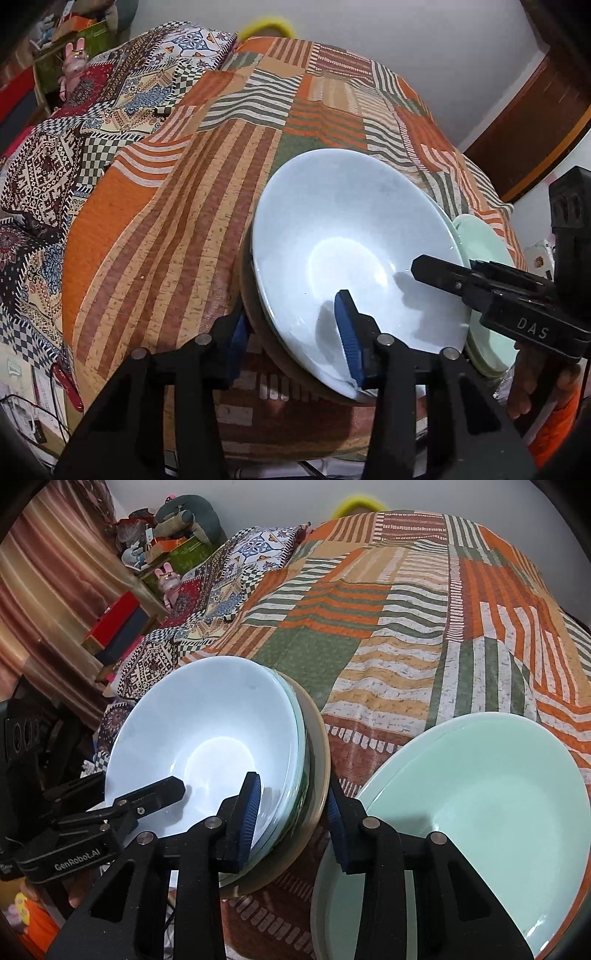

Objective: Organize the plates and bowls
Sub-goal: 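Lower the spotted white bowl into the pale green bowl on the stack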

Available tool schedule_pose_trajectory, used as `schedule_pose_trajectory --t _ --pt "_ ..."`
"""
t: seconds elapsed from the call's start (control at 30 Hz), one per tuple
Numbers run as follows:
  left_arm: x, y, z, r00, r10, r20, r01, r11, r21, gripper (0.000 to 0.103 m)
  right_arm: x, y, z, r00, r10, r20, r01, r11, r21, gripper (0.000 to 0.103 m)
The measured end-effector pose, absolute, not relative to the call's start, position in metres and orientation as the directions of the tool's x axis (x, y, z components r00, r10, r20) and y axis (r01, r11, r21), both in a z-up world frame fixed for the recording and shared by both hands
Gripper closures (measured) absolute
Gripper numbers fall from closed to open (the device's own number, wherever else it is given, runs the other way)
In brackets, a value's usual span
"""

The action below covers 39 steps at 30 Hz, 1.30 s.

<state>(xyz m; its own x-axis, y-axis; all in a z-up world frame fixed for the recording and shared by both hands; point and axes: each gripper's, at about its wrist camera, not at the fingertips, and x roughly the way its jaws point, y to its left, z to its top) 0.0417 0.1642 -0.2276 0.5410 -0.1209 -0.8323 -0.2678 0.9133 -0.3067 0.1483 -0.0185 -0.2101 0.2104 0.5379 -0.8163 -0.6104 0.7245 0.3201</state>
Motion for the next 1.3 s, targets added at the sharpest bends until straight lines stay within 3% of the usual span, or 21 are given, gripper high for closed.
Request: schedule_pose_trajectory --t 0.53,1.3 --pt "0.037 0.158 -0.214 0.529 -0.087 -0.844 -0.309 0.907 -0.286 0.058 0.139 -0.02 -0.193 0.264 0.535 -0.803 -0.606 0.74 0.293 0.072" --pt "0.02 0.126 -0.13 0.678 -0.034 -0.734 -0.236 0.936 -0.261 0.058 0.122 -0.061 -0.142 0.36 0.619 -0.698 -0.578 0.736 0.354 0.072"
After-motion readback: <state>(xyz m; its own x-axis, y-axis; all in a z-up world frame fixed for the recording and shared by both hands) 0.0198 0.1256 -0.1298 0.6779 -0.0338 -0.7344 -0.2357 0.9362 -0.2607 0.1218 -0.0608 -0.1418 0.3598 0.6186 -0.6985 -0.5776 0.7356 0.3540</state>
